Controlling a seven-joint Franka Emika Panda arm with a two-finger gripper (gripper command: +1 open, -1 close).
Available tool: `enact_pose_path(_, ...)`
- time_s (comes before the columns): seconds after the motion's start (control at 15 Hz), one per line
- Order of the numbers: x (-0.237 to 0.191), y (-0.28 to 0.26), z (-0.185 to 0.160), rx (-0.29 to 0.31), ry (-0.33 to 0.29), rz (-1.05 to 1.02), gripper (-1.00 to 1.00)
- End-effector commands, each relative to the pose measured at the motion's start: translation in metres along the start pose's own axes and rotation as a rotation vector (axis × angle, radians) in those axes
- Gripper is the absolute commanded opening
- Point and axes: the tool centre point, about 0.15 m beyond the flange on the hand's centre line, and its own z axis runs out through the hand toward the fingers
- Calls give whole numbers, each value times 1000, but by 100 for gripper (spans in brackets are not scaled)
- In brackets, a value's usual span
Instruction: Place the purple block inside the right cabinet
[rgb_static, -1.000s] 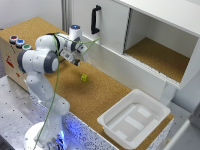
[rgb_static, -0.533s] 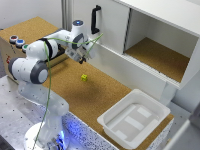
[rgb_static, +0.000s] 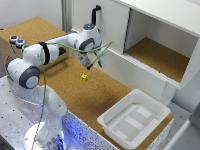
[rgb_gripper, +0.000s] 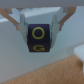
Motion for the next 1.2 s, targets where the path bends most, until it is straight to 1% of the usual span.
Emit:
enact_pose_path(0.0,107,54,15,53,3,-59,-100)
enact_pose_path(0.13,142,53,32,121,-3,-107,-100)
enact_pose_path(0.27,171,39,48,146,-7,-162,-100)
enact_pose_path(0.53,214,0,51,186,41,-274,-100)
enact_pose_path(0.67,227,-12,54,192,60,-300,-100)
enact_pose_path(0.8,234,-14,63,179,54,-304,-100)
enact_pose_path(0.93,242,-10,83,150,47,-296,-100)
enact_pose_path(1.07,249,-5,100,135,45,-272,-100)
enact_pose_path(1.13,252,-3,109,135,59,-273,-100)
